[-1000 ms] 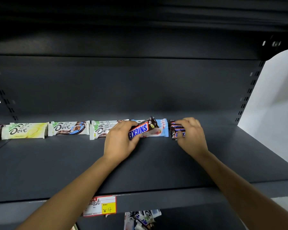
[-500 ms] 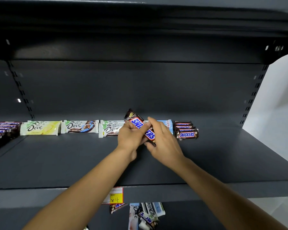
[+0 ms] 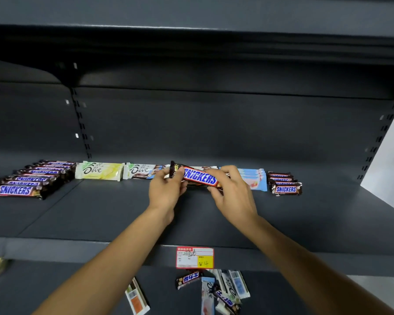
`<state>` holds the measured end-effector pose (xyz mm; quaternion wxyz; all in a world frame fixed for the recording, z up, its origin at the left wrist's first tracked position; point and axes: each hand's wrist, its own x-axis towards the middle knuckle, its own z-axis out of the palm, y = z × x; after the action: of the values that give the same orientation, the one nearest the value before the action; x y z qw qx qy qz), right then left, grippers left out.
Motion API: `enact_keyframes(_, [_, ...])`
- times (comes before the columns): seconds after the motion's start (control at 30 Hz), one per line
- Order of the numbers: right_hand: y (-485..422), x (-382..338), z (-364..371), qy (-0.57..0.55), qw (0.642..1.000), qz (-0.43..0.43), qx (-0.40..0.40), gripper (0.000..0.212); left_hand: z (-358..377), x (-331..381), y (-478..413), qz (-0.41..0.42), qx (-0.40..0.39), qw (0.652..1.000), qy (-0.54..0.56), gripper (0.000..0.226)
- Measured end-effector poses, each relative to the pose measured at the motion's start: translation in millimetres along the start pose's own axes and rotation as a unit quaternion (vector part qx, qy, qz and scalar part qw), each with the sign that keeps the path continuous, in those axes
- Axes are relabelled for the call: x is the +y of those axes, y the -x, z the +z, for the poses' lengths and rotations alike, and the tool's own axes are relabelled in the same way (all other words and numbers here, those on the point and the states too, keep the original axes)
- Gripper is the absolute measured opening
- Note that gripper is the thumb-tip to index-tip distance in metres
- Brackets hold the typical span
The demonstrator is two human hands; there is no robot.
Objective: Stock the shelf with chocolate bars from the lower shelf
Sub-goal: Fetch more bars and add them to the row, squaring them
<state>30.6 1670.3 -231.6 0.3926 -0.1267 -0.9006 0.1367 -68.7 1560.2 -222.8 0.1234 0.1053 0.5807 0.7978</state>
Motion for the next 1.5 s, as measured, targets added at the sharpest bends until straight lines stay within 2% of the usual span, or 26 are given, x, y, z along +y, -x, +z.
enact_keyframes(0.17, [-9, -53, 33, -0.039, 0.999, -0.021, -0.015, 0.043, -64, 19, -17, 0.046, 0.015, 0.998, -0.034, 0.018])
enact_keyframes(0.3, [-13, -99, 59, -0.068, 0.997, -0.01, -0.023, 0.048, -120, 35, -33, 0.066, 0.032, 0.996, -0.048, 0.018])
enact_keyframes(0.5, [-10, -158, 98, -0.058, 0.998, 0.007, -0.029, 0.038, -193, 58, -51, 0.074, 0.069, 0.994, -0.047, 0.017])
enact_keyframes(0.87, [-21, -253, 168, -0.047, 0.996, -0.007, -0.074, 0.039, -310, 87, -83, 0.066, 0.113, 0.983, -0.132, 0.03])
enact_keyframes(0.97, [-25, -275, 187, -0.018, 0.996, -0.01, -0.086, 0.031, -342, 93, -98, 0.062, 0.15, 0.971, -0.177, 0.033])
enact_keyframes(1.17, [-39, -308, 221, 0.006, 0.992, -0.015, -0.127, 0.032, -384, 99, -112, 0.055, 0.193, 0.94, -0.277, 0.017])
enact_keyframes(1.5, [-58, -332, 268, 0.024, 0.985, 0.0, -0.173, 0.033, -425, 98, -136, 0.058, 0.188, 0.877, -0.439, 0.02])
